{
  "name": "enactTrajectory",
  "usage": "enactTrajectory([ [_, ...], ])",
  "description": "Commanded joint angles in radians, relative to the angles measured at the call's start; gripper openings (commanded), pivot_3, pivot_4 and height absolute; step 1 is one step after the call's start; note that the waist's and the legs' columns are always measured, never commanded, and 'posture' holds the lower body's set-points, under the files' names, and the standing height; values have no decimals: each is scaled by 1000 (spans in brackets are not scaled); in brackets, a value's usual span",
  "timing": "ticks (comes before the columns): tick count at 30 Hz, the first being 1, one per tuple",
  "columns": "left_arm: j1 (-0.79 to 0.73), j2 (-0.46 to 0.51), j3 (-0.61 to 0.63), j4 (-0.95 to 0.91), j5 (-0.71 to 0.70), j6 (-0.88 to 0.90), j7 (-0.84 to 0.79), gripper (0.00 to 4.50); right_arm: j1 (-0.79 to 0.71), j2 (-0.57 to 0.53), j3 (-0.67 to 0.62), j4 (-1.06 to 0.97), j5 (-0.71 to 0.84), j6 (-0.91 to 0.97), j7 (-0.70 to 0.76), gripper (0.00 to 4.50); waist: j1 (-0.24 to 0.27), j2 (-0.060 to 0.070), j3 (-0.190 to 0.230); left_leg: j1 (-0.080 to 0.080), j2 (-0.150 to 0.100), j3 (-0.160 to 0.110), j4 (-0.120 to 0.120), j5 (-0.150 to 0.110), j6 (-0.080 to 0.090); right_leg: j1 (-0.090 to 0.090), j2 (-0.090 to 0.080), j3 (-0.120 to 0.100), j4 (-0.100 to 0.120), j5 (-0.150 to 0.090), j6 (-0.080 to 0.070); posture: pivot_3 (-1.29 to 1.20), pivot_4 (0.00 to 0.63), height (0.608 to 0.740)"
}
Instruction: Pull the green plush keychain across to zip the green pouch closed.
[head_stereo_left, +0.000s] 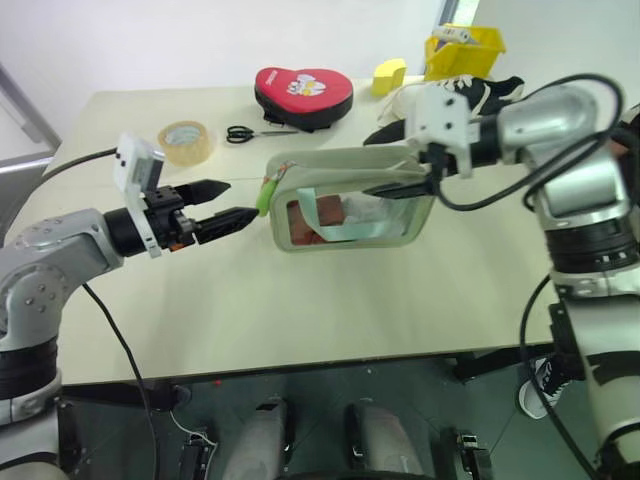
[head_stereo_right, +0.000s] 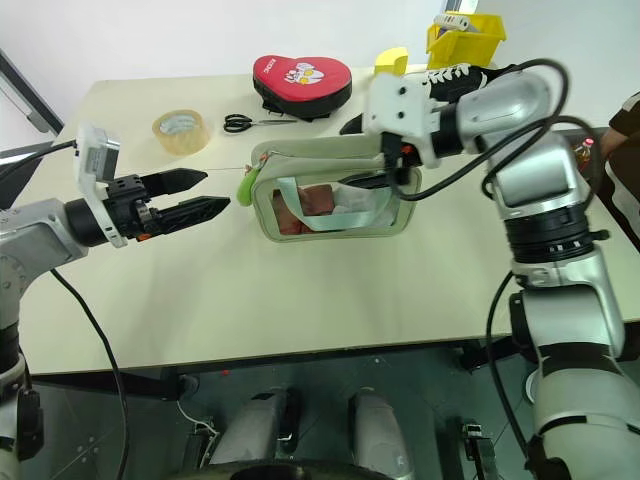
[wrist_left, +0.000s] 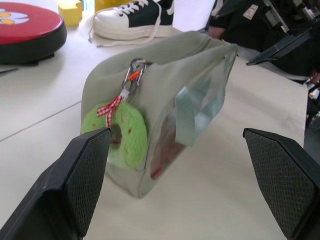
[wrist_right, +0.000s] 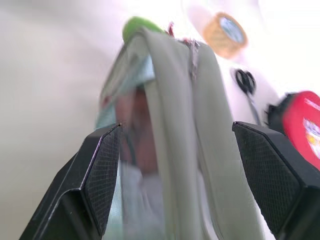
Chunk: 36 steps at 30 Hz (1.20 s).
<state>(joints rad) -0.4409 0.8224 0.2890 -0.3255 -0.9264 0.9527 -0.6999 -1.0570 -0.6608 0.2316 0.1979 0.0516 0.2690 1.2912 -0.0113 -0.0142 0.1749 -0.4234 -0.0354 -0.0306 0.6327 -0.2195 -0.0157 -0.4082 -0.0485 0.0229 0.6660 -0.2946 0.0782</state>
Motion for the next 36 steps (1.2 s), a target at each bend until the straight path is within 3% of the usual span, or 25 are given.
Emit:
enactTrajectory([
  [1,-9,13,18,-26,1,-20,-9,4500,-21,9,19,84,-54,-71,-40,3661,2,0,0,0,0,0,0,0,0,0,0,0,0,0,0,0,150,740],
  [6,18,0,28,-61,-13,-12,12,4500,-47,27,46,194,-97,-162,-48,3661,-3,0,0,0,-1,0,0,0,0,0,-1,0,-1,0,0,0,150,740],
  [7,25,-3,31,-71,-17,-9,21,4500,-47,29,44,195,-90,-163,-38,3431,-4,0,0,0,-1,0,-1,0,0,-1,0,0,-1,0,0,0,150,740],
  [9,38,-6,43,-84,-27,-3,34,4500,-41,29,40,180,-71,-153,-11,2754,-7,0,0,0,0,0,-2,0,0,-1,0,0,0,0,0,0,150,740],
  [14,56,-3,57,-96,-42,-2,52,4500,-60,30,24,133,-36,-108,31,179,-7,0,0,0,0,0,-1,0,0,-1,1,0,0,0,0,0,150,740],
  [22,60,4,73,-86,-41,-12,53,4500,-46,-3,15,-31,9,4,98,78,-3,0,0,0,0,0,-1,0,0,-1,1,0,0,0,0,0,150,740],
  [36,22,-20,24,-66,-35,-15,38,4500,147,-71,31,-252,1,178,40,78,0,0,0,0,0,0,0,0,0,0,0,0,0,1,-1,0,150,740],
])
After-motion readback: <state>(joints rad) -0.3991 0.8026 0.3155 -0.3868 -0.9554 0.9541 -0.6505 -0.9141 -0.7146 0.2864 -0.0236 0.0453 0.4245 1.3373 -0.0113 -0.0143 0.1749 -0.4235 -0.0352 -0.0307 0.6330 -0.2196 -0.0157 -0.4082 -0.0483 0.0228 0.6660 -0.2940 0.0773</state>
